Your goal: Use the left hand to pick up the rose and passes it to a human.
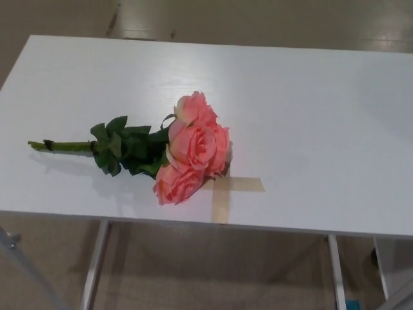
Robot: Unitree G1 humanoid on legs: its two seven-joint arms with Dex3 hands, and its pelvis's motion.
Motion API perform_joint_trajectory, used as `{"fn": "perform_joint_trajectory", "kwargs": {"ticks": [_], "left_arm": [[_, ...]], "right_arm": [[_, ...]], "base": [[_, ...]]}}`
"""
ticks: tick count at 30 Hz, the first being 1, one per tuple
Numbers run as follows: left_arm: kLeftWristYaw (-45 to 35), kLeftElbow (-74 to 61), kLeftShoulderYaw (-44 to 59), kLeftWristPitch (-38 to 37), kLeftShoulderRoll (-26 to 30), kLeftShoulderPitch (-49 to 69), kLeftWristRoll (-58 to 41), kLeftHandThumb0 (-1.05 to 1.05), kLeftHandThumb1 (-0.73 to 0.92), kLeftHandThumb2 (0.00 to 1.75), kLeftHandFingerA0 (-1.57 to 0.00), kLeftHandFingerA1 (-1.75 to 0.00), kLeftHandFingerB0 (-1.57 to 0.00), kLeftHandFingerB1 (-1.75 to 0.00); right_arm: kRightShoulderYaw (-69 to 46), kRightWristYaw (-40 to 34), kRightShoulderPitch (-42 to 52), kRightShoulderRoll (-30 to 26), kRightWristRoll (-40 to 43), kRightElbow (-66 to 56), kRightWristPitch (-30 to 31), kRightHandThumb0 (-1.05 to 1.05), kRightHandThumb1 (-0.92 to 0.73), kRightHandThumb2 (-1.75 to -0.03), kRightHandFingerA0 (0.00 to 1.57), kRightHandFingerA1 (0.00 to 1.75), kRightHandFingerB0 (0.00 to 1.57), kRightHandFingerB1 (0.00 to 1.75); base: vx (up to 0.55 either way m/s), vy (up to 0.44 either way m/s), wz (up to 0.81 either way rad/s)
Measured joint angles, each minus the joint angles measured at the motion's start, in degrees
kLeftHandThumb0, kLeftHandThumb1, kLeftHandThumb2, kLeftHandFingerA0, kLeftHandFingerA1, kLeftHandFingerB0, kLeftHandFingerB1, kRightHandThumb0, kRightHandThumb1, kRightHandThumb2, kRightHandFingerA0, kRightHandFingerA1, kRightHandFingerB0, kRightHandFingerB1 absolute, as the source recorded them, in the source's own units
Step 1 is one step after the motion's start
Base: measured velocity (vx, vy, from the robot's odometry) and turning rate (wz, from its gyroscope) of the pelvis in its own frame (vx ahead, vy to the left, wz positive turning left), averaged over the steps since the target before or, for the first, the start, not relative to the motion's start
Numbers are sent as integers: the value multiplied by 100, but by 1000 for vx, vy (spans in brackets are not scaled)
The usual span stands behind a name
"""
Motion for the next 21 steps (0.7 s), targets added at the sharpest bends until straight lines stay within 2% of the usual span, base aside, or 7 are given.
{"fn": "perform_joint_trajectory", "kwargs": {"ticks": [3,5,7,8,10,19,21], "left_arm": [[-29,-873,312,-118,-4,455,-183,-57,38,78,-39,-50,-23,-41],[-31,-1336,431,-149,-13,674,-228,-56,38,78,-39,-51,-23,-41],[-34,-1879,574,-189,-33,934,-305,-61,46,56,-40,-37,-33,-32],[-34,-2045,616,-198,-41,1005,-329,-55,37,79,-37,-52,-20,-42],[-36,-2575,745,-240,-64,1234,-415,-61,48,56,-36,-40,-32,-34],[-35,-4705,1372,-331,-105,1703,-771,-64,51,56,-34,-39,-31,-32],[-34,-5209,1530,-332,-81,1648,-863,-65,50,56,-32,-38,-30,-31]], "right_arm": [[7,-3,-1,-1,-1,-1,-6,-37,-62,-59,78,50,52,40],[7,-3,-2,-1,0,-1,-6,-44,-52,-81,71,62,47,52],[7,-3,-3,0,0,-1,-6,-44,-52,-81,70,62,48,53],[7,-3,-3,0,0,-1,-6,-44,-52,-81,70,62,48,53],[7,-3,-6,0,-1,-1,-5,-44,-52,-81,70,62,48,53],[5,-3,-31,0,0,-3,-6,-43,-51,-80,72,63,47,53],[6,-3,-45,-1,0,-3,-6,-37,-62,-59,79,51,53,40]], "base": [[0,0,0],[0,0,0],[0,0,0],[0,0,0],[0,0,0],[0,0,0],[0,0,0]]}}
